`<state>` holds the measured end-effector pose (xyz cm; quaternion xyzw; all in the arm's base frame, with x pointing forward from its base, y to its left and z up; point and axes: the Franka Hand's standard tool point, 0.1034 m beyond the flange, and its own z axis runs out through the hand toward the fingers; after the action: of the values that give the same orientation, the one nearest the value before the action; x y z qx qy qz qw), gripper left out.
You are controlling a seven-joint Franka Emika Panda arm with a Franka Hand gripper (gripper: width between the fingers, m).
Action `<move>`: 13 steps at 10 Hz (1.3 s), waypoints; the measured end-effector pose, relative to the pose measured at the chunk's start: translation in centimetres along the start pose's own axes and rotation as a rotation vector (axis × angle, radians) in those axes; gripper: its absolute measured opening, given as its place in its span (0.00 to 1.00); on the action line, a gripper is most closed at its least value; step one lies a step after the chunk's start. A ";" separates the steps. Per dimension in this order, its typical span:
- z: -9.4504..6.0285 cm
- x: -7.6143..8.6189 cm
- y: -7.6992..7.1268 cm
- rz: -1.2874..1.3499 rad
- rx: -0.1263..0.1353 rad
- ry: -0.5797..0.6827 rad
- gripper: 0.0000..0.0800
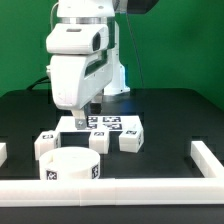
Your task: Assemble stool
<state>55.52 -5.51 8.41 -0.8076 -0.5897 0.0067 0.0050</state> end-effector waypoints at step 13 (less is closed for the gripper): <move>5.9 -3.4 -0.4 -0.271 0.034 0.010 0.81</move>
Offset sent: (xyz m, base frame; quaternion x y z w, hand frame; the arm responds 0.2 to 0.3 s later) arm 0.0034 -0.0019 -0.0148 -0.0094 0.0243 -0.1493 0.9884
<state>54.06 -8.60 2.55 -0.7203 -0.6932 0.0119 0.0223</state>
